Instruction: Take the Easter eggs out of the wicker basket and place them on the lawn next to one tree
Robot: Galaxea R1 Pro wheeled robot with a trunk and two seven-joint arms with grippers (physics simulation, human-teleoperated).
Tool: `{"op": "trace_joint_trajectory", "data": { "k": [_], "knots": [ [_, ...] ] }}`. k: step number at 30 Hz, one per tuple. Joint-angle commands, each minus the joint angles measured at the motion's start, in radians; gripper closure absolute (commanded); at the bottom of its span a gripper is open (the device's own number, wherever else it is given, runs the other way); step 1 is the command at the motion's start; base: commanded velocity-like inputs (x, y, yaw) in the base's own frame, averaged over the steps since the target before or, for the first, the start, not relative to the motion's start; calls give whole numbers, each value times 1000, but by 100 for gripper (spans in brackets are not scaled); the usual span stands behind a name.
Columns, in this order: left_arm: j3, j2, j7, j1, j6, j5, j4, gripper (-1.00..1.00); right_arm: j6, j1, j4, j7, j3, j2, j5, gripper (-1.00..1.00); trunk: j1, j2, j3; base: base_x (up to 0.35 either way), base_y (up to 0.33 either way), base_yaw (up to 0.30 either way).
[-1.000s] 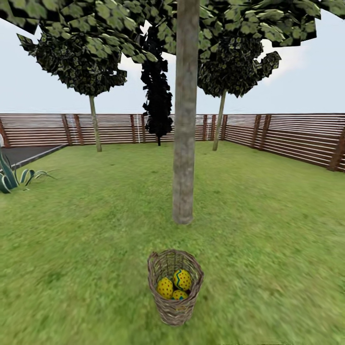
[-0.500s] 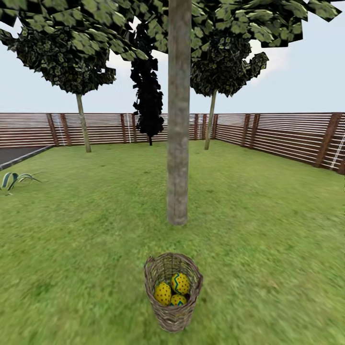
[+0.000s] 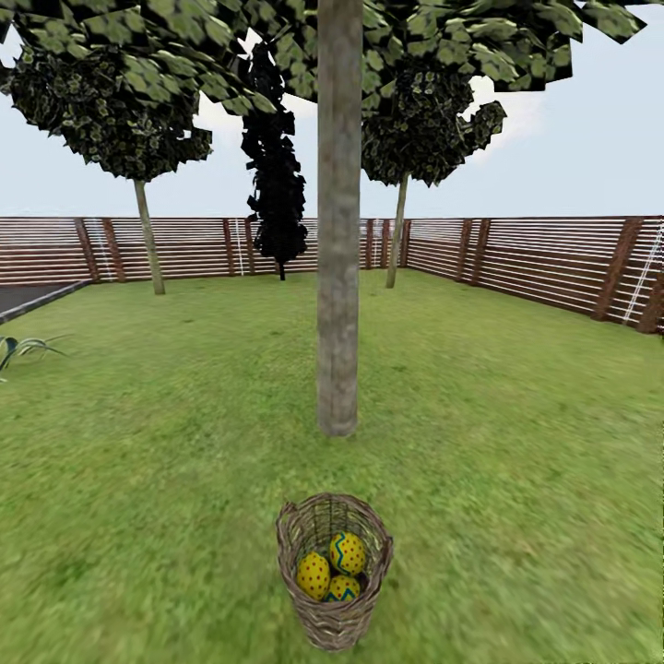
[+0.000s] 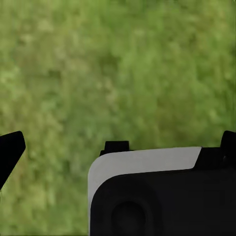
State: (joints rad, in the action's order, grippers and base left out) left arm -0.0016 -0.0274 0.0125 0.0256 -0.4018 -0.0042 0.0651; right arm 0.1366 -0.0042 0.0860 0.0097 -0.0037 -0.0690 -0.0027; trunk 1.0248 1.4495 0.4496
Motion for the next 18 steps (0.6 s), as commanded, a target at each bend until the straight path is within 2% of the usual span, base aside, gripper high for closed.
{"op": "trace_joint_trajectory", "data": {
  "k": [1,7,18],
  "knots": [
    [0,0,1,1,-3,0,-1,-100,3,0,0,1,-1,0,0,-100,0,0,1,122,63,-91],
    [0,0,1,1,-3,0,-1,-100,3,0,0,1,-1,0,0,-100,0,0,1,68,32,-68],
    [0,0,-3,1,-4,-2,0,-100,3,0,0,1,0,0,0,-100,0,0,1,137,86,-10]
  ]
}}
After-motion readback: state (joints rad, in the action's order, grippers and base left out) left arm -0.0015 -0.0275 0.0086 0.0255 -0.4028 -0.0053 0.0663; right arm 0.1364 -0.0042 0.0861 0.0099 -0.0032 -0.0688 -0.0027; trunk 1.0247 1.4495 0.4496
